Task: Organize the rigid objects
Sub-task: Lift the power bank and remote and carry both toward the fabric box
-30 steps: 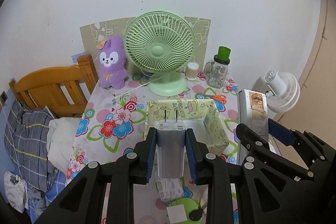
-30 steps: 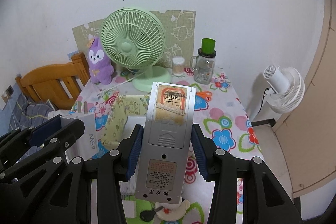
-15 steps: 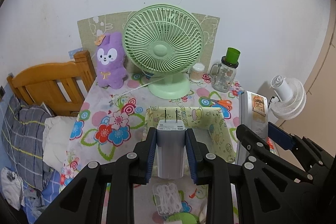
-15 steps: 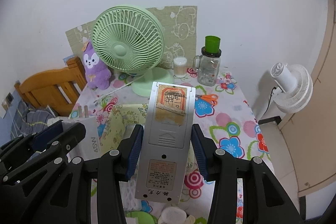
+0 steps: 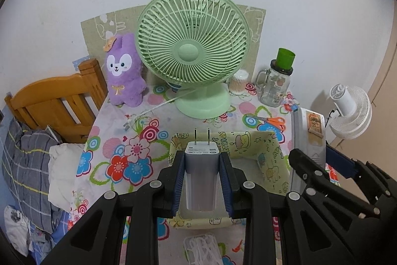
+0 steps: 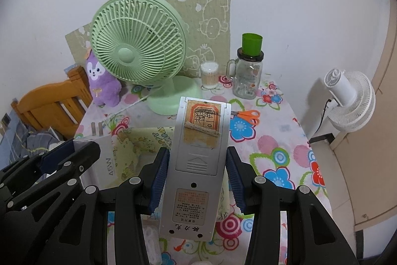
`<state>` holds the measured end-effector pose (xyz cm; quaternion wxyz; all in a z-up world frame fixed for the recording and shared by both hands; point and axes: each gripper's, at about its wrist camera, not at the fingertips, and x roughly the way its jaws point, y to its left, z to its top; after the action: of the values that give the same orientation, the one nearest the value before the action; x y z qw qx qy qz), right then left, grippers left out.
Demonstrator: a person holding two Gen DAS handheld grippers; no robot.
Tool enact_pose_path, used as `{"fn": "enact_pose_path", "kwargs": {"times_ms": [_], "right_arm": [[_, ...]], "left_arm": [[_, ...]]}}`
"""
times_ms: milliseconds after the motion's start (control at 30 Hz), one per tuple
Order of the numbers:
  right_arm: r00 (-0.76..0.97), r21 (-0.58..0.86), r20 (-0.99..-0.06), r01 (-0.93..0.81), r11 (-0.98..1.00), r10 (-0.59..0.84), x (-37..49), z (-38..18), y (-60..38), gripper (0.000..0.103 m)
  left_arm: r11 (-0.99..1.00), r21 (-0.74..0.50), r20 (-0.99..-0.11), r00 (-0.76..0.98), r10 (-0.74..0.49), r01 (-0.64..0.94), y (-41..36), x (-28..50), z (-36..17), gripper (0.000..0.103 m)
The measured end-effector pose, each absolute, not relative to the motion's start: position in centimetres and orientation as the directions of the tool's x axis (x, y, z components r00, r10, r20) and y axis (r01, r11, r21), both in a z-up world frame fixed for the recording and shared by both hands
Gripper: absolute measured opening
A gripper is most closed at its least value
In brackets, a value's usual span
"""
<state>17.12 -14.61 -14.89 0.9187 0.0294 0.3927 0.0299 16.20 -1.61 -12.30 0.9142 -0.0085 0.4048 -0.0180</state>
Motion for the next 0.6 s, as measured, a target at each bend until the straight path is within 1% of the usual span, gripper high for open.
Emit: {"fn": "enact_pose_path", "kwargs": {"times_ms": [233,600], "right_arm": [[0.663,0.081,-0.745,-0.032,0.996,0.082,19.7,-17.1,-14.4,0.049],[0.6,0.036,-0.797,-0.053,0.998,0.06,22.9,-20.2,-13.7,0.049]], "left_arm": [[0.999,-0.038,-0.772,0.635,-0.038,0.013,-1.6,18.4,-14.7,0.027],[0.999,-0.034,-0.81,0.586,-0.032,0.009,-1.6,21.1,-17.8,0.027]]}}
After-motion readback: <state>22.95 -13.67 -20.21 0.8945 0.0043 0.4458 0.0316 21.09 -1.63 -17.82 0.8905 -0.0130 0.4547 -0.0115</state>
